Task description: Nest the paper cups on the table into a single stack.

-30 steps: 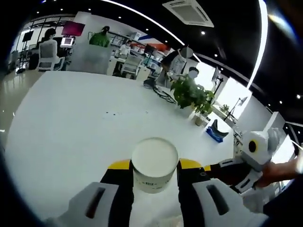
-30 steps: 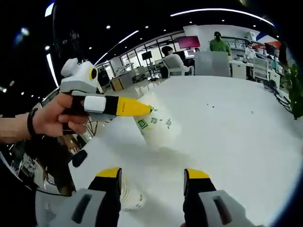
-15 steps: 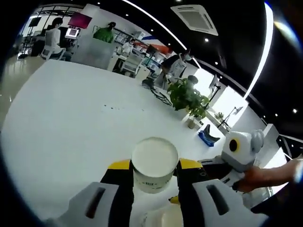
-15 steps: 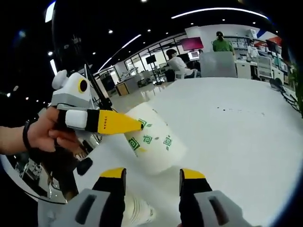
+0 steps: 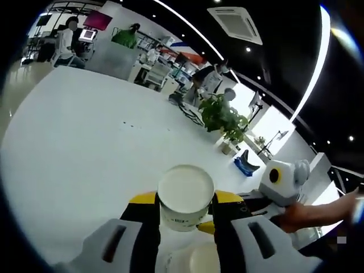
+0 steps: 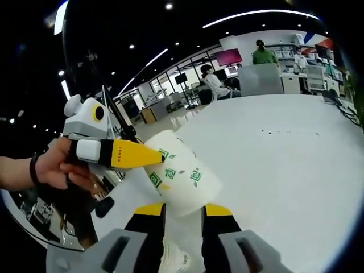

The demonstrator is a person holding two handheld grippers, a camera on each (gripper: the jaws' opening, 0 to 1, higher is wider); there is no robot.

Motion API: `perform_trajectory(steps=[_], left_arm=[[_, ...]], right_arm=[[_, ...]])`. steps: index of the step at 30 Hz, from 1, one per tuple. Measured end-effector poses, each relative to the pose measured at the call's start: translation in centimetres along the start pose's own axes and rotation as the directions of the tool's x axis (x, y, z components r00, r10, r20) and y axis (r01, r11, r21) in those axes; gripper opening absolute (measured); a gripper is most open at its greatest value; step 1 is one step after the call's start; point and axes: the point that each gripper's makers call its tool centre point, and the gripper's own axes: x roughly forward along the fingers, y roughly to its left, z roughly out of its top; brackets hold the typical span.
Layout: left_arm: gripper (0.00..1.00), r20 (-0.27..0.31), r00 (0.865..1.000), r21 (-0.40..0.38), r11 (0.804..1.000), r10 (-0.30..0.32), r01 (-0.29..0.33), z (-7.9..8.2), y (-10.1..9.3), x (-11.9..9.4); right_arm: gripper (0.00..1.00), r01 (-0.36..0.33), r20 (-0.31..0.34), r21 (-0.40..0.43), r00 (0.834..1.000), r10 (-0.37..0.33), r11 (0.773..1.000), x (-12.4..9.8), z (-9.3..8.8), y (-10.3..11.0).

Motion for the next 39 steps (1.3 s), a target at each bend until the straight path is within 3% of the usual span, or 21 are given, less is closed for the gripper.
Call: perform_trajectory(steps=[9,13,25,31,39], left_arm=[[0.34,0.003,0.998,-0.061,0.997,-0.057,0.057,-0.4,-1.6,-0.3],[0.34,0.011,0.997,-0.096,0.992,-0.079,0.079,-0.5,-2.0,-0.5],[0.34,0.026,0.994,-0.164,0.98,-0.11,0.112,-0.4,-1.7,-0.6],[0.34,0.05,0.987,-0.249,0.955,-0.151,0.159,-0.2,-1.4,-0.8],[0.34,0.043,0.984,-0.256,0.95,-0.174,0.179,-0.3,-1.6,-0.9]], right_arm=[[0.15,-0.014,0.044,0.026,0.999,0.013,1.0,-0.6,0.2,-0.9],[0.13,-0.025,0.053,0.013,0.998,0.024,1.0,-1.1,0.5,-0.1],[0.03,-0.035,0.055,-0.072,0.998,0.039,0.997,-1.7,0.2,0.8],[0.01,-0.041,0.092,-0.068,0.995,0.047,0.997,-2.1,1.0,0.3],[0.0,-0.049,0.101,-0.095,0.993,0.058,0.994,-2.0,0.8,0.3]])
